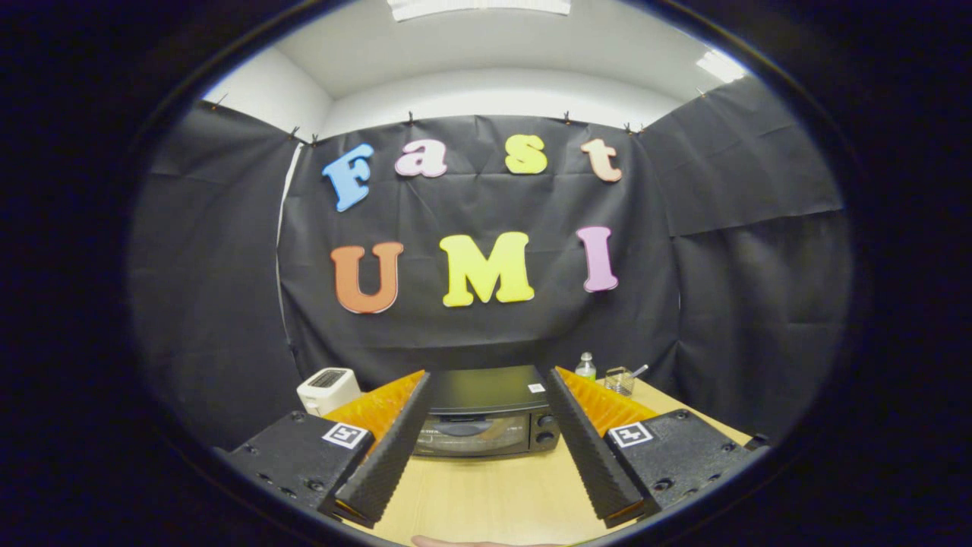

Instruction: Open the toaster oven, put the food inside, and close the toaster oven door.

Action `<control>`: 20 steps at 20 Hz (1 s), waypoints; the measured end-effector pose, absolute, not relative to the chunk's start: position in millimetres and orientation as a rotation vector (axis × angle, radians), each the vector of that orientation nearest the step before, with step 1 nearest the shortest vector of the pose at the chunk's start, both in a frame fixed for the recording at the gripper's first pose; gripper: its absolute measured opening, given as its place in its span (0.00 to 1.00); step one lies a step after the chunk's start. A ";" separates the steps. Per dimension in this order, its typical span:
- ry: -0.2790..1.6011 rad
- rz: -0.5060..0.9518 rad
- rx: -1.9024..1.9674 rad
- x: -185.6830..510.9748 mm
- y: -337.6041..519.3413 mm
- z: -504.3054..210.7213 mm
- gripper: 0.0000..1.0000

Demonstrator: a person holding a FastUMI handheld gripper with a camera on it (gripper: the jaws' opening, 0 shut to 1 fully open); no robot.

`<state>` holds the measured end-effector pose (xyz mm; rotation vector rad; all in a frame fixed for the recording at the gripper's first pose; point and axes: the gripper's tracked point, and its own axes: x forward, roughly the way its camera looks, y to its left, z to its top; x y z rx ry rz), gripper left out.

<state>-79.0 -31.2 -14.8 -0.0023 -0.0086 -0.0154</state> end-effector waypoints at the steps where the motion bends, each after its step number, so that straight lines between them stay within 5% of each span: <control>1: -0.007 -0.014 0.003 -88.6 -32.4 -15.1 0.99; 5: -0.009 0.109 0.019 -119.3 -20.5 -22.9 0.98; 20: -0.019 0.154 -0.041 -161.4 -13.4 -54.1 0.98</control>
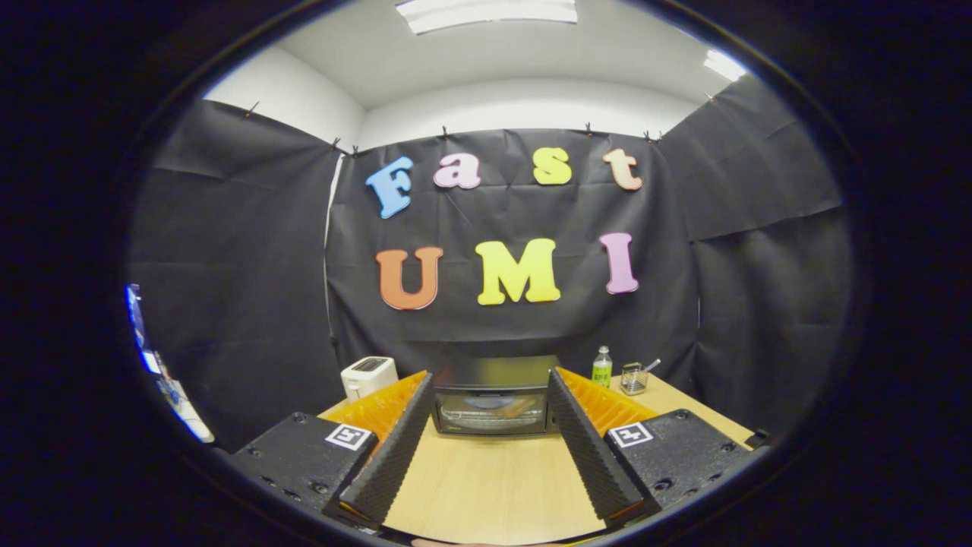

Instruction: Open the toaster oven, put the food inside, and close the toaster oven door.

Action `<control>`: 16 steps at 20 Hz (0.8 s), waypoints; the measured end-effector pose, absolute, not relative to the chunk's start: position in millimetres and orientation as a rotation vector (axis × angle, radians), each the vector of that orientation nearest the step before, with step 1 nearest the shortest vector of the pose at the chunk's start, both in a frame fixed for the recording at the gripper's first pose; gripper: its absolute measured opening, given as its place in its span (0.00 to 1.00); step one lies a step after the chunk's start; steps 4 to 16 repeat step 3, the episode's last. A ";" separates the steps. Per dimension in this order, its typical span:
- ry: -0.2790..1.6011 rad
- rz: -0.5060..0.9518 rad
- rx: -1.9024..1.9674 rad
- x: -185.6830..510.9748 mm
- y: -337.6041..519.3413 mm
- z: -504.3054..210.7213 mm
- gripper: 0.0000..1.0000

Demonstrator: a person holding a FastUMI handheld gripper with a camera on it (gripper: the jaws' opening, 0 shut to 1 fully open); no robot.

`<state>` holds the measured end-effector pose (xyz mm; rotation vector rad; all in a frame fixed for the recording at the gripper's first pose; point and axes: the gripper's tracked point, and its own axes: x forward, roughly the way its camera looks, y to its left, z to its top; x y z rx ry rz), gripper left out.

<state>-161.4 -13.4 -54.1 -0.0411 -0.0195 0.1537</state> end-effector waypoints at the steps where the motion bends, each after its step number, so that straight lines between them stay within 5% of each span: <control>1: -0.016 0.163 -0.043 -162.3 -10.0 -56.0 0.98; 16: -0.004 0.167 -0.045 -160.1 -10.2 -61.3 0.98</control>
